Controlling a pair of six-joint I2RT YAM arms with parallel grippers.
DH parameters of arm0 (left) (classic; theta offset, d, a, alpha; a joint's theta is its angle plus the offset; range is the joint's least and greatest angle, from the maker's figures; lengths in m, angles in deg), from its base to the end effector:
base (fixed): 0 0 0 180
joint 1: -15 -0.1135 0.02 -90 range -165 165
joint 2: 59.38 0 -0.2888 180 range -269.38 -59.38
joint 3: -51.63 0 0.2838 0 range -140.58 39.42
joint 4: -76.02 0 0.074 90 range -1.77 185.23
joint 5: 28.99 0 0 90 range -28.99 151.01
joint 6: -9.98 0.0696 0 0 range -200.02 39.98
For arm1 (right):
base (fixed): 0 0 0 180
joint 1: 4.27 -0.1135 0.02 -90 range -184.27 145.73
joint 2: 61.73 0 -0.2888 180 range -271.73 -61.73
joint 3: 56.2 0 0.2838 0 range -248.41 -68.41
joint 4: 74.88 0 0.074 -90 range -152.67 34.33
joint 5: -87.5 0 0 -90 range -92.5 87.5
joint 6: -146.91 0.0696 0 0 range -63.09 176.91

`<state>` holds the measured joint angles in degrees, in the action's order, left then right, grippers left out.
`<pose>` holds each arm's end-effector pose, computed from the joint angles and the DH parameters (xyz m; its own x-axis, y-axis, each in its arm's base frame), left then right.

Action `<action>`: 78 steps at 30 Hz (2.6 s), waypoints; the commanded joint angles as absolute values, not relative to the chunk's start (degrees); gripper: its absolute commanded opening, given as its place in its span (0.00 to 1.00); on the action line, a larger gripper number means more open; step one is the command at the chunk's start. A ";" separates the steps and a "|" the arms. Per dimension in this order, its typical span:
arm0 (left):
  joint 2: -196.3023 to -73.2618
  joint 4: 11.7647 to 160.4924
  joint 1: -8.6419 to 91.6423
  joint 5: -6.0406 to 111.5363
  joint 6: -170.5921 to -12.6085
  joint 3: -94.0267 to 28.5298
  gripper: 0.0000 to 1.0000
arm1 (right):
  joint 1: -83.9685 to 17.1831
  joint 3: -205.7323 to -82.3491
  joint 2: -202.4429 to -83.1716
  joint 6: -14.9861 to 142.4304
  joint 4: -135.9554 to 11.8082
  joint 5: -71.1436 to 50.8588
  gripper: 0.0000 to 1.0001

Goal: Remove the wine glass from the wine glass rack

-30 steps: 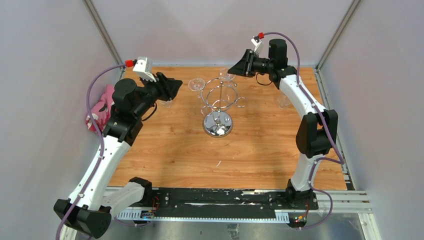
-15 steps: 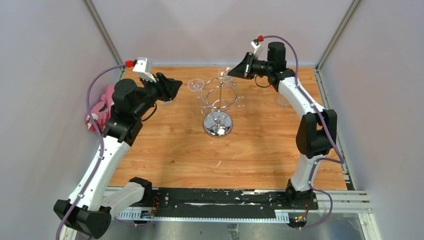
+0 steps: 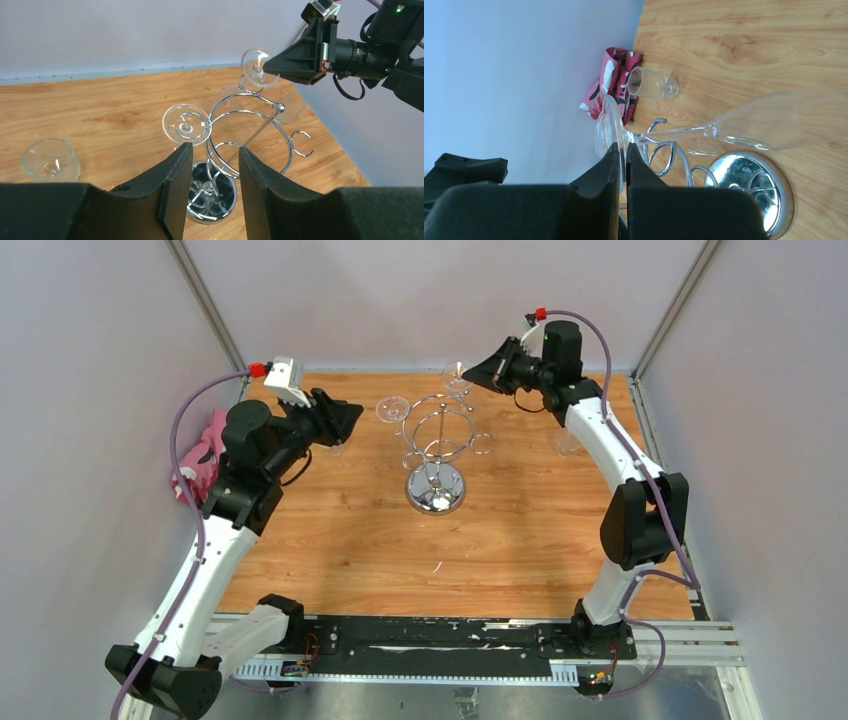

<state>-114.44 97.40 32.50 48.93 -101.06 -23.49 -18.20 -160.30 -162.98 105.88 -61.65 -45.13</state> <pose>0.2466 -0.0930 0.4443 -0.1977 -0.3058 -0.9314 0.4528 0.8142 -0.3634 0.4574 0.1620 0.3883 -0.7362 0.3892 -0.5537 -0.4088 0.3962 0.8221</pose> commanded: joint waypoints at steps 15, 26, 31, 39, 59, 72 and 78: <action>-111.42 97.94 32.84 49.43 -99.84 -22.67 0.45 | -15.16 -171.32 -167.22 105.90 -59.13 -39.20 0.00; -115.17 85.93 32.84 40.08 -104.31 -19.51 0.52 | -9.80 -161.67 -143.76 94.77 -54.97 -36.95 0.00; -120.17 76.77 32.84 32.73 -109.55 -22.40 0.56 | -9.88 -153.29 -129.21 97.58 -60.75 -42.42 0.00; -129.76 47.42 32.84 19.74 -128.64 -25.97 0.59 | -9.95 -141.22 -113.94 113.27 -83.32 -52.42 0.00; -148.81 -2.37 32.10 12.89 -165.86 -31.59 0.64 | -12.14 -140.34 -122.54 157.79 -135.83 -52.86 0.00; -149.20 -2.38 32.10 13.56 -166.37 -30.47 0.64 | -24.44 -140.33 -125.53 147.75 -127.96 -53.52 0.00; -145.59 -2.35 32.14 13.40 -166.60 -28.90 0.64 | -24.57 -138.71 -126.15 145.43 -126.88 -53.39 0.00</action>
<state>-149.15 1.54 32.32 13.92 -166.24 -30.07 -23.62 -139.67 -126.17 148.72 -125.61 -53.72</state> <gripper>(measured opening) 0.638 0.044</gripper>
